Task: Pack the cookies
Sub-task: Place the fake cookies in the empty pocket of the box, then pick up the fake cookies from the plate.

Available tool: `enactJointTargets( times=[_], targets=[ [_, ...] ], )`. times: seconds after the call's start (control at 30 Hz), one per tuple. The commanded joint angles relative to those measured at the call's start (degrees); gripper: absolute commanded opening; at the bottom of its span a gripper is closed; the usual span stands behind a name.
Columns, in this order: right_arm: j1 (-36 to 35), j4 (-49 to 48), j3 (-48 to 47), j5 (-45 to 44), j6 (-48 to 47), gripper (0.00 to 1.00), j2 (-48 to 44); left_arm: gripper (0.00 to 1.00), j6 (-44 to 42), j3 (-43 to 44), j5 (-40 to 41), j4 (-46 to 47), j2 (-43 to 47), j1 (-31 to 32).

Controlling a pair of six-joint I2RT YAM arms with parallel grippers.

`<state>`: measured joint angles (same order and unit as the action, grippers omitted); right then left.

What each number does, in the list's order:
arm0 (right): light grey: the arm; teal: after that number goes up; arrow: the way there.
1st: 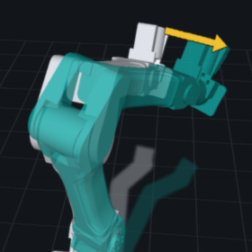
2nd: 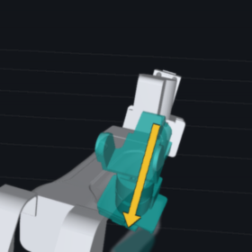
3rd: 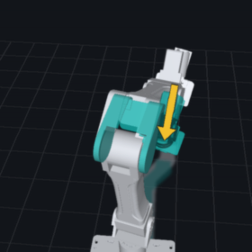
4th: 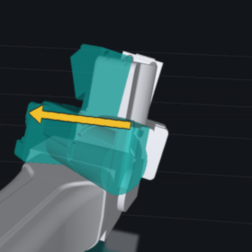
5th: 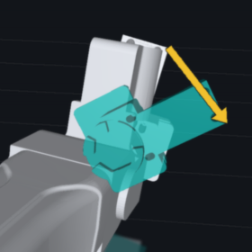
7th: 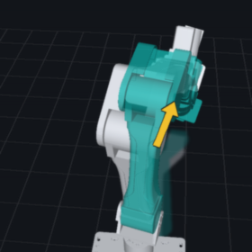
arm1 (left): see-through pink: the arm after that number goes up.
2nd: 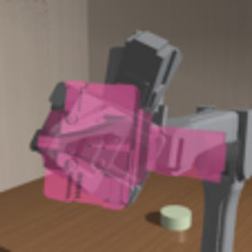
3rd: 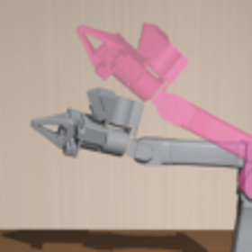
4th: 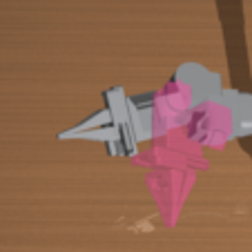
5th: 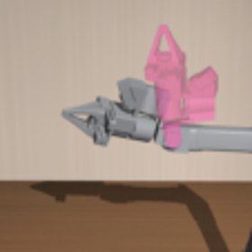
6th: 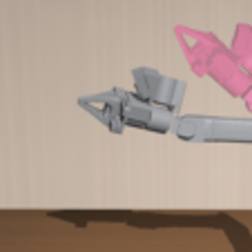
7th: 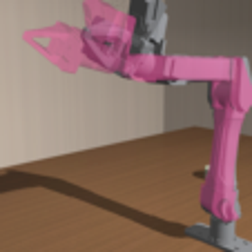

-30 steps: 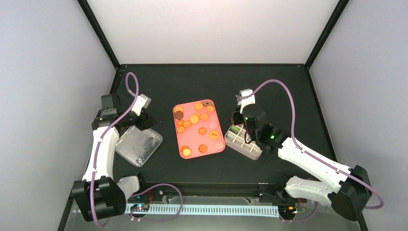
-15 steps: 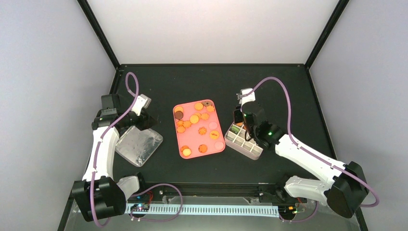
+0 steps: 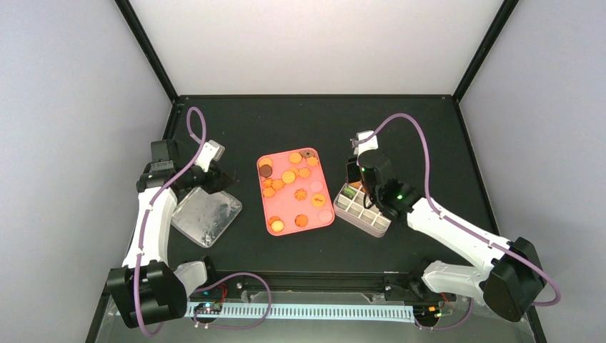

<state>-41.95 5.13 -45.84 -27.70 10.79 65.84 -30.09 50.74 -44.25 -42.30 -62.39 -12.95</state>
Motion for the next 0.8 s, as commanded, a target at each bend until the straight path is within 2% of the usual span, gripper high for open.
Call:
enactJointTargets(
  times=[0.0,0.17,0.33,0.47,0.77],
  targets=[
    [0.5,-2.3,-1.3,1.0,-0.3,0.41,-2.5,0.52,-1.5,1.6,-1.7,-1.1,0.0,-0.4],
    [-0.1,-1.3,-3.1,6.9,-0.2,0.41,-4.7,0.52,-1.5,1.7,-1.5,-1.2,-0.4,-0.4],
    [-6.0,-1.8,-5.4,7.5,0.2,0.41,-3.2,0.52,-1.6,2.1,-1.1,-1.7,-1.0,-0.4],
    [-11.0,-3.9,-7.3,7.5,0.9,0.41,1.0,0.52,-1.8,2.3,-0.8,-1.9,-0.8,-0.5],
    [-11.8,-9.7,-13.1,13.8,2.8,0.41,14.5,0.53,-3.6,2.6,-0.3,-4.1,-0.8,-2.9]
  ],
)
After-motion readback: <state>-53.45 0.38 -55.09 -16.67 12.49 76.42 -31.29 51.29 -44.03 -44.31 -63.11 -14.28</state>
